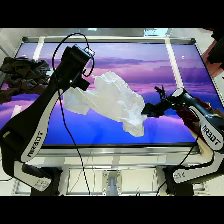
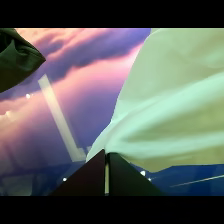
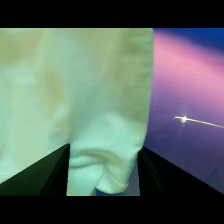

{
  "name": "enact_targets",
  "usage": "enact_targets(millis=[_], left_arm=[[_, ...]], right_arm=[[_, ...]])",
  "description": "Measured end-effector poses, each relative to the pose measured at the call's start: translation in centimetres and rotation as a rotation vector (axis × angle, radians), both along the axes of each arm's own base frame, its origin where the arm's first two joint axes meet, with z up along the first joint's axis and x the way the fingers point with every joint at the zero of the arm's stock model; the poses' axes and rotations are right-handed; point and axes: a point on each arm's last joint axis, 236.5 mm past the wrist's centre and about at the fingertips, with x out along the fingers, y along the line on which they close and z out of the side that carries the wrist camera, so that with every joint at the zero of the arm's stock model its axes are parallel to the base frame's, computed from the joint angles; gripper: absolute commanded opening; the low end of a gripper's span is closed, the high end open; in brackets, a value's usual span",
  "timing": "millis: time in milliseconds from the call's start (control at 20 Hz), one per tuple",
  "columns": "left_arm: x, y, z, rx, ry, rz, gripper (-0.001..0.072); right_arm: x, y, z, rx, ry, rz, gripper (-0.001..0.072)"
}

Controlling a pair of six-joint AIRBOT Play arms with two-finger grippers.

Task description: Fold the shirts.

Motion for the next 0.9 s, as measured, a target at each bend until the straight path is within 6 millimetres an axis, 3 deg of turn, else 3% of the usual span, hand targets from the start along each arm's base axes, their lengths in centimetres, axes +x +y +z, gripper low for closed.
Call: enact_targets(millis=[50,100,250,400,500,650,750,900], left_arm=[[0.0,0.0,0.0,-0.001,0.001,0.000,0.0010],[0.0,0.0,0.0,-0.001,0.001,0.000,0.0010],[0.1,0.3,0.2,0.017,-0.003,-0.009,0.0010],[0.9,2.3,1.9,0.112,-0.050,-0.013,0.0009],[1.1,3.9,4.1,0.163,-0.106,0.006,0.0009],[0.3,5.9,8.6,0.179,-0.207,0.037,0.0009],[-1.1,6.9,12.0,0.151,-0.287,0.056,0.0009],[-4.0,7.8,17.9,0.069,-0.432,0.057,0.0009]], right_arm=[[-0.2,0.4,-0.1,0.011,0.011,0.003,0.0099],[-0.2,0.8,-0.1,0.023,0.015,0.003,0.0032],[0.2,1.4,0.7,0.062,-0.015,0.019,0.0031],[1.8,0.6,4.0,0.083,-0.107,0.029,0.0031],[3.3,-0.9,8.4,0.085,-0.209,0.024,0.0030],[4.4,-3.9,17.3,0.057,-0.410,0.012,0.0030],[3.7,-5.1,23.7,0.019,-0.558,0.014,0.0029],[1.1,-5.5,33.6,-0.061,-0.815,0.022,0.0029]])
